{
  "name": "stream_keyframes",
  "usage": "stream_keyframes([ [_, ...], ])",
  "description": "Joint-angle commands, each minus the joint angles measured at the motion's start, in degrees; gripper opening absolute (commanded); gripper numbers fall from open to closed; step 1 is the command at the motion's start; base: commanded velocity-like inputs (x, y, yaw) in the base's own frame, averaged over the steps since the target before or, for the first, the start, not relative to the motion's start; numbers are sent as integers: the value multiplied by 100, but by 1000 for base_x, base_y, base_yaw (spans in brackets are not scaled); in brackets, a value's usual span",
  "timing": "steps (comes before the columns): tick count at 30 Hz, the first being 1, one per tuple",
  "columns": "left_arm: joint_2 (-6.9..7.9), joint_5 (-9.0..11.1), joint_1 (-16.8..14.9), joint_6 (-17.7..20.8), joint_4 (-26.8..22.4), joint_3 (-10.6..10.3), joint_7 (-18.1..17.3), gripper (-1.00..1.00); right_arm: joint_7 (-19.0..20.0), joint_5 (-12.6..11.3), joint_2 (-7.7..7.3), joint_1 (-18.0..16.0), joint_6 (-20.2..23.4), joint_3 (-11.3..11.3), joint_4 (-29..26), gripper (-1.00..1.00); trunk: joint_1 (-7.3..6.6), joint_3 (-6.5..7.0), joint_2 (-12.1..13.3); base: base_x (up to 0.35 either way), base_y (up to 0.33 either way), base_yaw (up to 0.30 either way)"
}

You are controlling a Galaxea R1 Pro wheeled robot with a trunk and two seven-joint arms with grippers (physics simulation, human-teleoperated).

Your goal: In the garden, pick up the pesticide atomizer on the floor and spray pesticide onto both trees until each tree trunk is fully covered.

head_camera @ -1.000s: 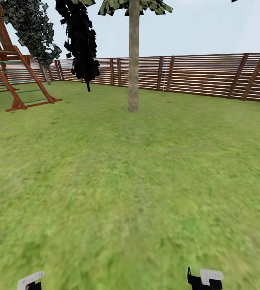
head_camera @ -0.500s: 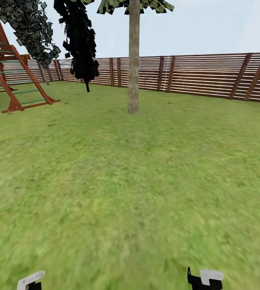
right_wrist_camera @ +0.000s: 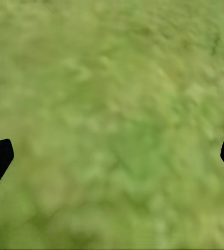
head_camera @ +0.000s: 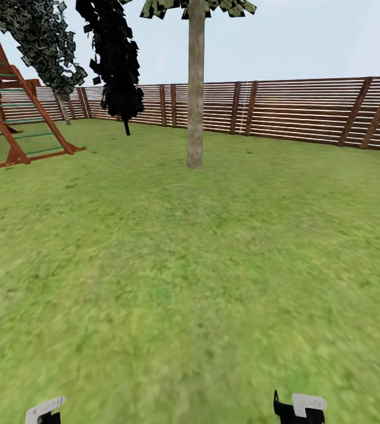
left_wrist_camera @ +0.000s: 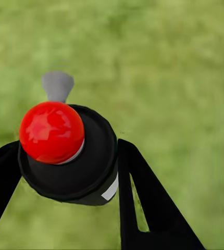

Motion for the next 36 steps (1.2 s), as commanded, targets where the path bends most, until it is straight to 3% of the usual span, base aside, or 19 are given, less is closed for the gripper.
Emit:
stream_keyframes([
  [1, 0, -57, -5, -21, 7, 49, -23, -100, -29, 61, 2, -5, -14, -29, 8, 100, 3, -5, -2, 340, 0, 0],
  [36, 0, -57, -5, -21, 6, 52, -23, -100, -28, 61, 3, -5, -14, -29, 8, 100, 3, -5, -2, 340, 0, 0],
])
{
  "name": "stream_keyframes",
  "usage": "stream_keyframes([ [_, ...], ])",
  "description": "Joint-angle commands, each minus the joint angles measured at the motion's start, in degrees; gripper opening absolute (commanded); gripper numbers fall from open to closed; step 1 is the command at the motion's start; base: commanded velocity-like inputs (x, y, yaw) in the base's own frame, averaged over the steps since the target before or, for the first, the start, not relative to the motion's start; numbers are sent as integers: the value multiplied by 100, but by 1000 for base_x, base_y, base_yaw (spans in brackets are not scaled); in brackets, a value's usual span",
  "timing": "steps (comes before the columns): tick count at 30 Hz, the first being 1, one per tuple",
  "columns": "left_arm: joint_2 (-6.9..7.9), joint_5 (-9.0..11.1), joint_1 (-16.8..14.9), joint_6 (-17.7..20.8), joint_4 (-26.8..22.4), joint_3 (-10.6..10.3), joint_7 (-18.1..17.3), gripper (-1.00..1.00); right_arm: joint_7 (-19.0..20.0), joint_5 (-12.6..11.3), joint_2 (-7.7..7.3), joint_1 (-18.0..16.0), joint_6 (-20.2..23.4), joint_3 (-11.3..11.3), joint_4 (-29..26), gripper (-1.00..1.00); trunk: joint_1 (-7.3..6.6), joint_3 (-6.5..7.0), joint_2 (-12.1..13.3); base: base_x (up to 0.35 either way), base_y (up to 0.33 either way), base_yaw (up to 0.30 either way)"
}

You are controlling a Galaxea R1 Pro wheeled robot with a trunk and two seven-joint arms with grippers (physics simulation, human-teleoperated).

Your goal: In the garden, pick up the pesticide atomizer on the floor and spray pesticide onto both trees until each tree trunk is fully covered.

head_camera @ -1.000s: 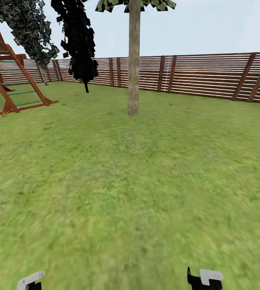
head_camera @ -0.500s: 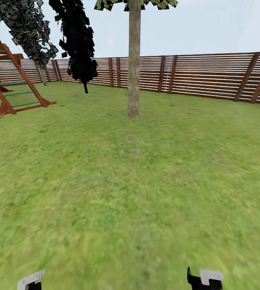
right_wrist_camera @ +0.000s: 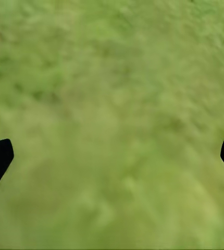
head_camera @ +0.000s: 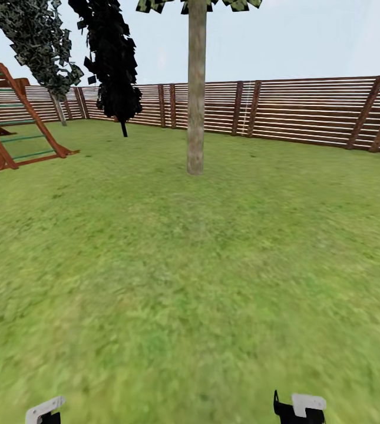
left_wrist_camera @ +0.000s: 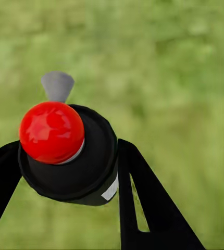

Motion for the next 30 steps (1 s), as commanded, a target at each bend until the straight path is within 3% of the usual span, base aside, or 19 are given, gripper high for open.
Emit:
stream_keyframes([
  [1, 0, -57, -5, -21, 6, 49, -23, -100, -29, 61, 1, -5, -14, -29, 8, 100, 3, -5, -2, 340, 0, 0],
  [30, 0, -57, -5, -21, 6, 51, -23, -100, -29, 61, -3, -5, -14, -29, 8, 100, 3, -5, -2, 340, 0, 0],
])
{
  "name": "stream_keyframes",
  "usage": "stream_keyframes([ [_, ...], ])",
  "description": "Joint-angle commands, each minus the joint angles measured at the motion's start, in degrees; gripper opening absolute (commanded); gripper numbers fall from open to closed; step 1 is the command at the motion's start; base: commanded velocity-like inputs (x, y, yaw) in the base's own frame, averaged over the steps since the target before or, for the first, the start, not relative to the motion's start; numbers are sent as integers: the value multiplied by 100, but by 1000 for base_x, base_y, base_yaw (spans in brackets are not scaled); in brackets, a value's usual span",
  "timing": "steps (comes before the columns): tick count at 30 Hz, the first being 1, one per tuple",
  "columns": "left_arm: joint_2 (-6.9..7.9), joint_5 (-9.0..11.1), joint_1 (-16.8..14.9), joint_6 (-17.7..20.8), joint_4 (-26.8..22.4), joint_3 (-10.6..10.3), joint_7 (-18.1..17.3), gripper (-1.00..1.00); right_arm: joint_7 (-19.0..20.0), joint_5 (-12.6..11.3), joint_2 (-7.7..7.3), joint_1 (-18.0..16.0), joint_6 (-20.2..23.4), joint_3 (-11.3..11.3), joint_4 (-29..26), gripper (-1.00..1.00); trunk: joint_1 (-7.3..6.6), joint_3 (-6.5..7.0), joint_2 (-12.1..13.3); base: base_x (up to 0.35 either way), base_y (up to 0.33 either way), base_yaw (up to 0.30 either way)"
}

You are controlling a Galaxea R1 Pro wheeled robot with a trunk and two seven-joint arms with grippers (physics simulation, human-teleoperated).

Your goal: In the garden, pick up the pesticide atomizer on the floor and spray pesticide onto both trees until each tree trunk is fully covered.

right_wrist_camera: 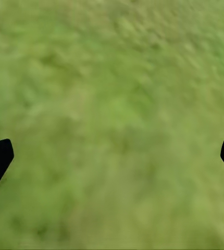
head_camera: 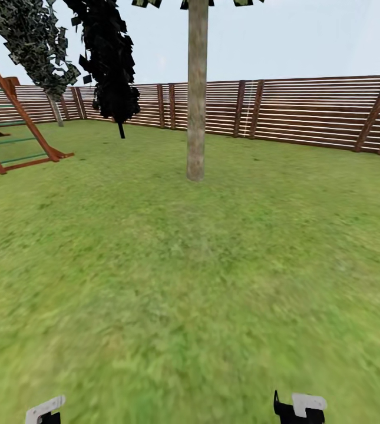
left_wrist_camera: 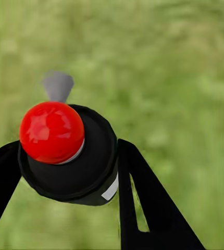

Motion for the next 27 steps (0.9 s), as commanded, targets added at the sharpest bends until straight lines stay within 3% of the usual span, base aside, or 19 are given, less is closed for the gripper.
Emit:
stream_keyframes([
  [1, 0, -57, -5, -21, 8, 49, -23, -100, -29, 61, -7, -5, -14, -28, 8, 100, 3, -5, -2, 339, 0, 0],
  [27, 0, -57, -5, -21, 14, 43, -23, -100, -30, 61, 4, -5, -14, -28, 8, 100, 3, -5, -2, 340, 0, 0],
])
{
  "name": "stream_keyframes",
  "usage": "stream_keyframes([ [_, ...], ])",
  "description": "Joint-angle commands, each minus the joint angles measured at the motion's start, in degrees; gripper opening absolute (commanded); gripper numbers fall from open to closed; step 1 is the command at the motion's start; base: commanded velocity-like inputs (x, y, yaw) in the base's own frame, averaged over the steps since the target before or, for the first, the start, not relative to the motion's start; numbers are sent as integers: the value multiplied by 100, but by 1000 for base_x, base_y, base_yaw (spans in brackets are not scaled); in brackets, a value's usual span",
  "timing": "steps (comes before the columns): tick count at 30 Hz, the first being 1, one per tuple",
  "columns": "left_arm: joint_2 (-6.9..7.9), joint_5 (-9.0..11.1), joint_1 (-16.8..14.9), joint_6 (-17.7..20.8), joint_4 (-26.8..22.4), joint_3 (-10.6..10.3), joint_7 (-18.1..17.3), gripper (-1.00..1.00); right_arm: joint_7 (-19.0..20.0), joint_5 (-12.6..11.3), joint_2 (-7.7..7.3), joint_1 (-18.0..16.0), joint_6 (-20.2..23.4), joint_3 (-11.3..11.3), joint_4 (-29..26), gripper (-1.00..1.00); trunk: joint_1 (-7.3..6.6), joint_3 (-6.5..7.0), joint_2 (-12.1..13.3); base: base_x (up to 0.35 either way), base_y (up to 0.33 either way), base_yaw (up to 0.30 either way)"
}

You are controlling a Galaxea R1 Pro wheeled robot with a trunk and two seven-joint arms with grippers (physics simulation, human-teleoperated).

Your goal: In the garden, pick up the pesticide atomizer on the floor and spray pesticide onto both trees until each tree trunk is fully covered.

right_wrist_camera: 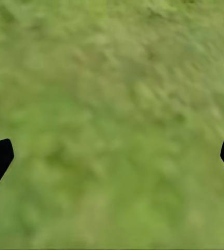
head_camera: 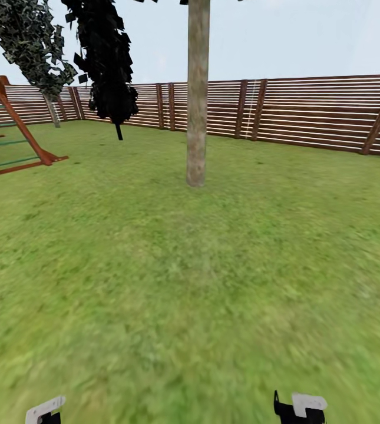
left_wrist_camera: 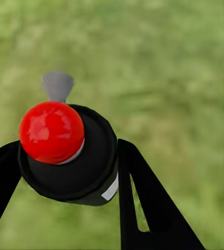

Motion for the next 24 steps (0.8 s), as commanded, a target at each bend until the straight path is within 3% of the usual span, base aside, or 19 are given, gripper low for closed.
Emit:
stream_keyframes([
  [1, 0, -57, -5, -21, 6, 52, -23, -100, -28, 60, 6, -5, -14, -30, 8, 100, 3, -5, -2, 340, 0, 0],
  [24, 0, -57, -5, -21, -2, 57, -23, -100, -27, 60, 20, -5, -14, -30, 8, 100, 3, -5, -2, 340, 0, -37],
])
